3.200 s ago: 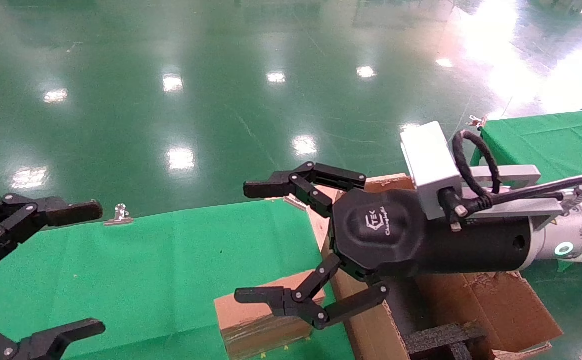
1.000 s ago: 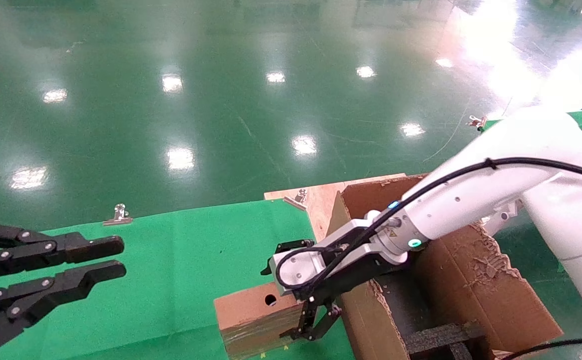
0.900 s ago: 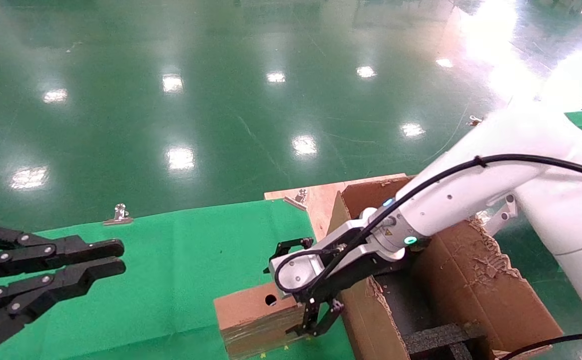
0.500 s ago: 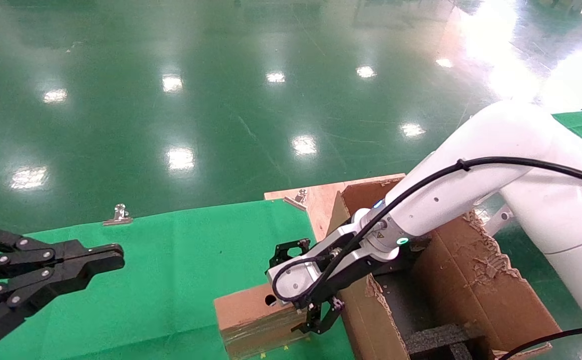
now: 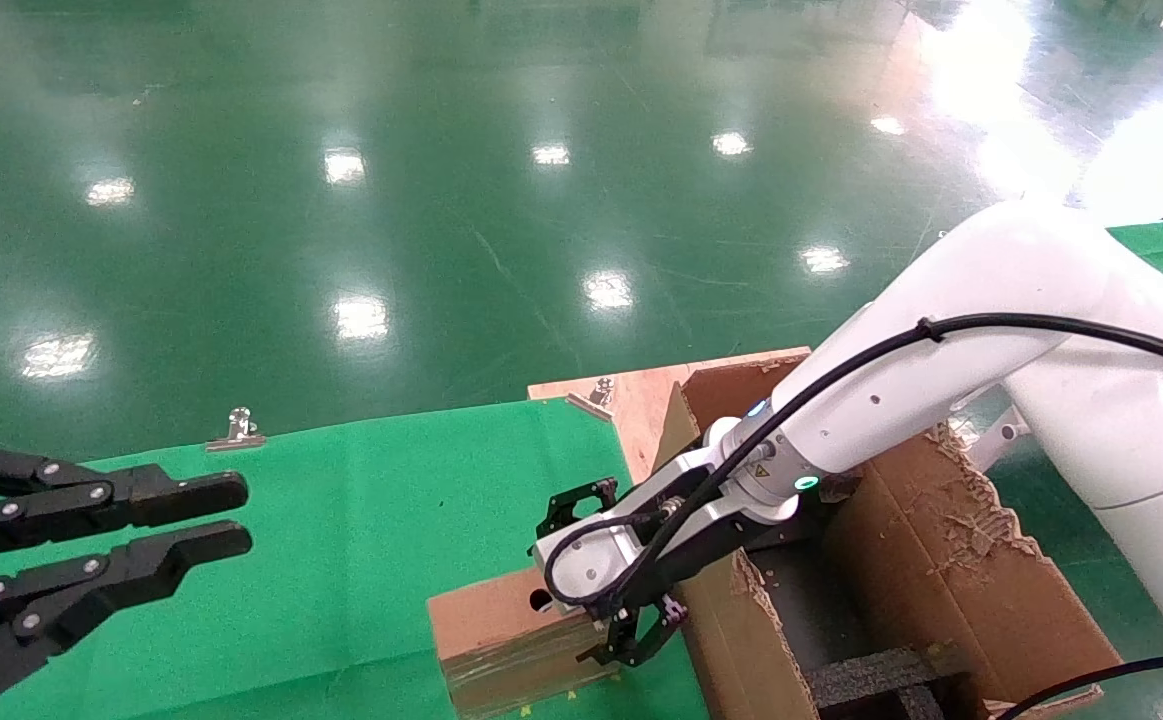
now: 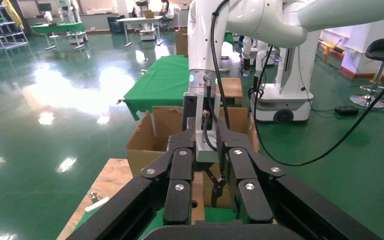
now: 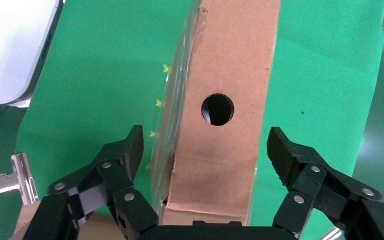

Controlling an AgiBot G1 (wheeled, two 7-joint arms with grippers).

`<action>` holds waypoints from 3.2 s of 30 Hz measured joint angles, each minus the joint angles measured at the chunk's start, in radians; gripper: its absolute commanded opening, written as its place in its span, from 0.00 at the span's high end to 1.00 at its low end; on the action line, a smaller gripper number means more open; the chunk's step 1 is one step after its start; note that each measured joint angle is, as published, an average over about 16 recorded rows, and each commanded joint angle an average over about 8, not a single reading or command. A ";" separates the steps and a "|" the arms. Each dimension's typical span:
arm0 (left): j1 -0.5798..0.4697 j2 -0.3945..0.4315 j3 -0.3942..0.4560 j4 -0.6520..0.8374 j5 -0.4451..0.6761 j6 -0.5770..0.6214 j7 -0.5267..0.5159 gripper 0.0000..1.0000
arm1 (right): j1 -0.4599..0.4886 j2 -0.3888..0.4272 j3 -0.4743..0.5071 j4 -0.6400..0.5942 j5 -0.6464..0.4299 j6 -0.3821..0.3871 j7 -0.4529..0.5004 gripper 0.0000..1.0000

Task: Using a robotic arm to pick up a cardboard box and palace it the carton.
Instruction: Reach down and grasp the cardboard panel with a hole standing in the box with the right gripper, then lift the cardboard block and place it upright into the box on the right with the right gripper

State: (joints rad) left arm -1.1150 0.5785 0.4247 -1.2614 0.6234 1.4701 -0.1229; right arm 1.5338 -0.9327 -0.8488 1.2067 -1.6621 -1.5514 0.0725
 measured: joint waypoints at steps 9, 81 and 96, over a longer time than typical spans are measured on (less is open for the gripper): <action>0.000 0.000 0.000 0.000 0.000 0.000 0.000 0.00 | -0.002 0.001 0.003 -0.001 0.003 0.001 0.001 1.00; 0.000 0.000 0.001 0.000 0.000 0.000 0.000 0.00 | 0.836 0.253 -0.702 -0.599 0.413 -0.047 -0.384 1.00; 0.000 0.000 0.001 0.000 -0.001 0.000 0.000 0.00 | 0.876 0.370 -0.952 -0.691 0.457 -0.046 -0.386 1.00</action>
State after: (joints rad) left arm -1.1152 0.5783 0.4256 -1.2611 0.6229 1.4699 -0.1224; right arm 2.4101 -0.5626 -1.8011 0.5159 -1.2053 -1.5973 -0.3136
